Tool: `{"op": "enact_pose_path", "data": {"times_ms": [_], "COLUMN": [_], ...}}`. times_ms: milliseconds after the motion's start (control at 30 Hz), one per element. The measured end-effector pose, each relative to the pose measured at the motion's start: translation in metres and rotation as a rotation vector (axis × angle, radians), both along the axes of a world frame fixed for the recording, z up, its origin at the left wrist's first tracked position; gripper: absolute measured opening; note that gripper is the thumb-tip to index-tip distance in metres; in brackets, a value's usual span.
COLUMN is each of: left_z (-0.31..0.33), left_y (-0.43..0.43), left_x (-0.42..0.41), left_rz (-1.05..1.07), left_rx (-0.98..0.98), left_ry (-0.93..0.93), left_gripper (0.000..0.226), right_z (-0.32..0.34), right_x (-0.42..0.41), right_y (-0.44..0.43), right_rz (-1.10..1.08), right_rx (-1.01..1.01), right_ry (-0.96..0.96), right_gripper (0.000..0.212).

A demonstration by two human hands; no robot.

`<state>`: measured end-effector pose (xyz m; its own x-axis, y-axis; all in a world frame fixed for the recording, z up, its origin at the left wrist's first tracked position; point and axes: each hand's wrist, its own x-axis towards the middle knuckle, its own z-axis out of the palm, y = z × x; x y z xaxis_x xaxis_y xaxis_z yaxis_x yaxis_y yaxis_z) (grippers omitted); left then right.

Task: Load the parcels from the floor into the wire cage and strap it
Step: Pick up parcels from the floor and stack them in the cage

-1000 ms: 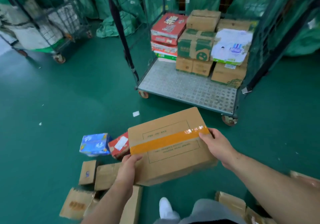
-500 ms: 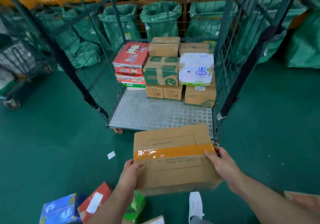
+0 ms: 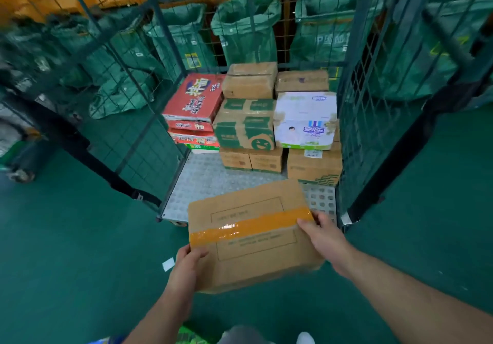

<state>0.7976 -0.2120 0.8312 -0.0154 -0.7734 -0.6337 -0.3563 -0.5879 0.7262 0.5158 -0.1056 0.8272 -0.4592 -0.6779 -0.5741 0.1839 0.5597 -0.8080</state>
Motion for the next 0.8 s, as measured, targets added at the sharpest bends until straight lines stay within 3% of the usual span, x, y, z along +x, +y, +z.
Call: {"op": "enact_pose_path", "data": {"times_ms": [267, 400, 533, 800], "left_z": [-0.014, -0.02, -0.012, -0.014], "left_y": [-0.102, -0.173, -0.246, -0.346], "left_x": [-0.039, -0.064, -0.083, -0.135], "left_rz": [-0.016, -0.09, -0.184, -0.272], "left_rx": [0.007, 0.036, 0.057, 0.044], "left_ry": [-0.017, 0.017, 0.049, 0.031], "left_gripper": [0.033, 0.029, 0.041, 0.029], "right_z": [-0.017, -0.017, -0.01, -0.019], "right_x": [-0.029, -0.046, -0.06, -0.095], "right_y": [-0.086, -0.143, -0.203, -0.269], "right_rz": [-0.026, -0.072, -0.103, -0.209], "right_rx": [0.051, 0.085, 0.093, 0.111], "right_ry": [-0.015, 0.017, 0.084, 0.051], "right_gripper": [0.044, 0.044, 0.042, 0.046]}}
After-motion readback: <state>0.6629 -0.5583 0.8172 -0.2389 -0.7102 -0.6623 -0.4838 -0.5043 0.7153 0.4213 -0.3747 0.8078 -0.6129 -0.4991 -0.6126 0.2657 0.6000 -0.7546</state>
